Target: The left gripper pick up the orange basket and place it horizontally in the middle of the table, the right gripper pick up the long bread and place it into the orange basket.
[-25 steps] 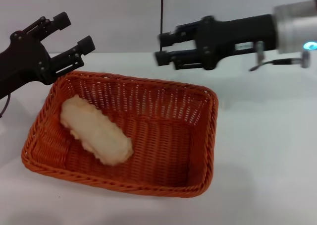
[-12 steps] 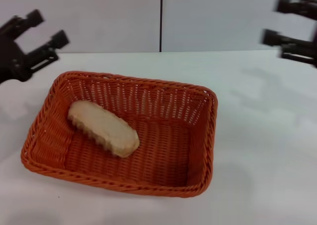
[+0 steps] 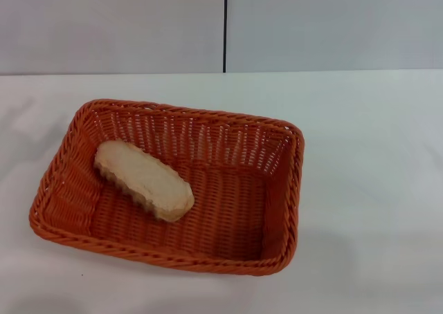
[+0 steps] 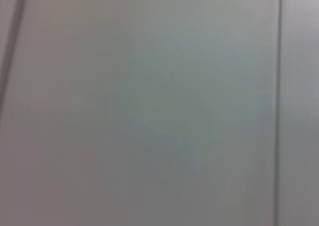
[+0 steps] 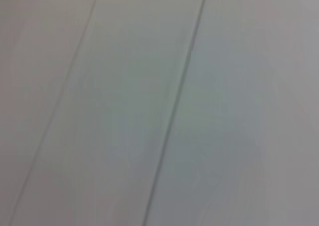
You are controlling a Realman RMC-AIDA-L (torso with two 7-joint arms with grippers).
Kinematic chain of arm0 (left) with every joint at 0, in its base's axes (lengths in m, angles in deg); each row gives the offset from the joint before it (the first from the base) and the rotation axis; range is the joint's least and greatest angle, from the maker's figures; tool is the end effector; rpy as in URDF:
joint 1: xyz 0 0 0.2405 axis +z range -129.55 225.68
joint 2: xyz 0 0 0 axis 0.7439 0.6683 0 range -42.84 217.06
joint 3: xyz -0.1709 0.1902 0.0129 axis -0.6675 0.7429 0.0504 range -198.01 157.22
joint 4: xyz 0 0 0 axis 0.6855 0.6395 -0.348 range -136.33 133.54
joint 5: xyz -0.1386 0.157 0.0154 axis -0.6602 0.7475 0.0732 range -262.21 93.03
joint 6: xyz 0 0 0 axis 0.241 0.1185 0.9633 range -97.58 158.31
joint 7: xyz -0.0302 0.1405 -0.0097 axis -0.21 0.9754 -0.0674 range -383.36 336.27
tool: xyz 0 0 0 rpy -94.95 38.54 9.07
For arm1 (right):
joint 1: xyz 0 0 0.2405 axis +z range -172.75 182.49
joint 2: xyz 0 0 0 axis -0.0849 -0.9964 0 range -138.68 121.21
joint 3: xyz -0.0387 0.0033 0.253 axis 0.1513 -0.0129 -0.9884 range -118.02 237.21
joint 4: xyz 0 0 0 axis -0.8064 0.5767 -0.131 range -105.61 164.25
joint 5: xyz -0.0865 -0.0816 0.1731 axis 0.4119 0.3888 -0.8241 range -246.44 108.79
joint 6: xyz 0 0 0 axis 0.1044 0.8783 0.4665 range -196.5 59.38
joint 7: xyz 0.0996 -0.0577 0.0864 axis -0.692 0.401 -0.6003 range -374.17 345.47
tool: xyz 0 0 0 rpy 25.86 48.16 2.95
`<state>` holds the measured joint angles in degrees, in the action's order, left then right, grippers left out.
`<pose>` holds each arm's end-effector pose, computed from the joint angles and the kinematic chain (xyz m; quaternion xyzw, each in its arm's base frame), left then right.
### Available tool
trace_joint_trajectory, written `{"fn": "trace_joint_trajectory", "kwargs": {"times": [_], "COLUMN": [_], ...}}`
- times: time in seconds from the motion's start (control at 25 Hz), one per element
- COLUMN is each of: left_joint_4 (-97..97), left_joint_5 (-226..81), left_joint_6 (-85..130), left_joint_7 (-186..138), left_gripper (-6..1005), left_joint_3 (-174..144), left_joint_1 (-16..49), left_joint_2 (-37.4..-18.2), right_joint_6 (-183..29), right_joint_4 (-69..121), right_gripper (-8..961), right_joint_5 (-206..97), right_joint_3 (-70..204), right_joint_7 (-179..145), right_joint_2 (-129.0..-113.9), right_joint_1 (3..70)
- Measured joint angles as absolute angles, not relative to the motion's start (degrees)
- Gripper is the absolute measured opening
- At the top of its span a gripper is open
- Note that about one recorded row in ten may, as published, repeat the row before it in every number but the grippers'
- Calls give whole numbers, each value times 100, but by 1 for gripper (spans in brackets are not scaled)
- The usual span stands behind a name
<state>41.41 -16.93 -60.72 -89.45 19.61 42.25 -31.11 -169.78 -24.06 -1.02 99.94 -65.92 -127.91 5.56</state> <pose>-0.3279 0.2529 0.1119 -0.7565 -0.1885 -0.4473 0.4382 0.3031 0.2185 0.1281 -0.7964 -0.0078 0.3925 0.4600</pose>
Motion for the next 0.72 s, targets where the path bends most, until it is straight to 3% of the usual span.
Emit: {"fn": "trace_joint_trajectory", "kwargs": {"times": [0.72], "left_joint_4": [3136], "left_joint_5": [-1694], "left_joint_6": [-6386], "left_joint_7": [-7798], "left_gripper": [810], "left_joint_3": [274], "left_joint_1": [4187], "left_joint_2": [-3084], "right_joint_6": [-18301], "right_joint_4": [-349], "right_gripper": [828], "right_joint_5": [-818], "right_joint_3": [8859], "right_joint_7": [-5810], "right_joint_2": [-12769], "right_joint_1": [1073]}}
